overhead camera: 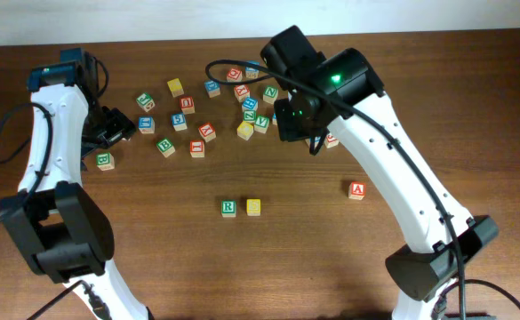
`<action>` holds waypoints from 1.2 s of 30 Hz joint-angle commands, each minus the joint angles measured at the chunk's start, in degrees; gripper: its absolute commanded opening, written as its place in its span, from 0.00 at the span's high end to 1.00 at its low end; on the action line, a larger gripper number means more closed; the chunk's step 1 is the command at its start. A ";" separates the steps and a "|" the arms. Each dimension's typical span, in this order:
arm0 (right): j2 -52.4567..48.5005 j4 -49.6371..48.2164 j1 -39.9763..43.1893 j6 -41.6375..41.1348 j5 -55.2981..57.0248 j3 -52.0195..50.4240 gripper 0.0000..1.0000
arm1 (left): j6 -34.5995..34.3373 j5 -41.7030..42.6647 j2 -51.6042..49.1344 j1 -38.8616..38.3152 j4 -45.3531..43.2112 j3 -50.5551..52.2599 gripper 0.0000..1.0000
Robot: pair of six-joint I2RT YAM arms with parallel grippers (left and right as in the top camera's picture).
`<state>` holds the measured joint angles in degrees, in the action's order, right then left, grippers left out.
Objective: Spell out RSS
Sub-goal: 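Carry the S block and set it right of the first S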
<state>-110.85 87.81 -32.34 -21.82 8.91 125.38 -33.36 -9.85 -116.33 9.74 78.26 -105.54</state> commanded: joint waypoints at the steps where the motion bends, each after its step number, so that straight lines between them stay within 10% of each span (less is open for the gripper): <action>1: -0.55 -1.27 -0.28 0.37 -5.42 -7.17 0.83 | 0.44 -0.39 -0.15 0.17 0.02 -0.24 0.01; 9: -0.55 -27.45 -0.26 -2.82 -19.93 -41.64 0.82 | 0.44 -0.39 -0.15 0.17 0.02 -0.24 0.01; 16: -0.55 -42.23 -1.11 -6.14 -20.70 -49.29 0.81 | 0.44 -0.42 -0.15 0.17 0.02 -0.24 0.01; 30: -0.13 -38.71 -0.68 -7.21 -21.40 -49.07 0.65 | 0.44 -0.42 -0.15 0.17 0.02 -0.24 0.01; 36: 5.77 -17.29 7.76 -3.52 -19.12 -27.93 0.65 | 0.44 -0.42 -0.15 0.17 0.02 -0.24 0.01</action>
<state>-110.02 64.16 -28.38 -26.92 -12.12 89.21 -33.36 -9.85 -116.33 9.74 78.32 -105.54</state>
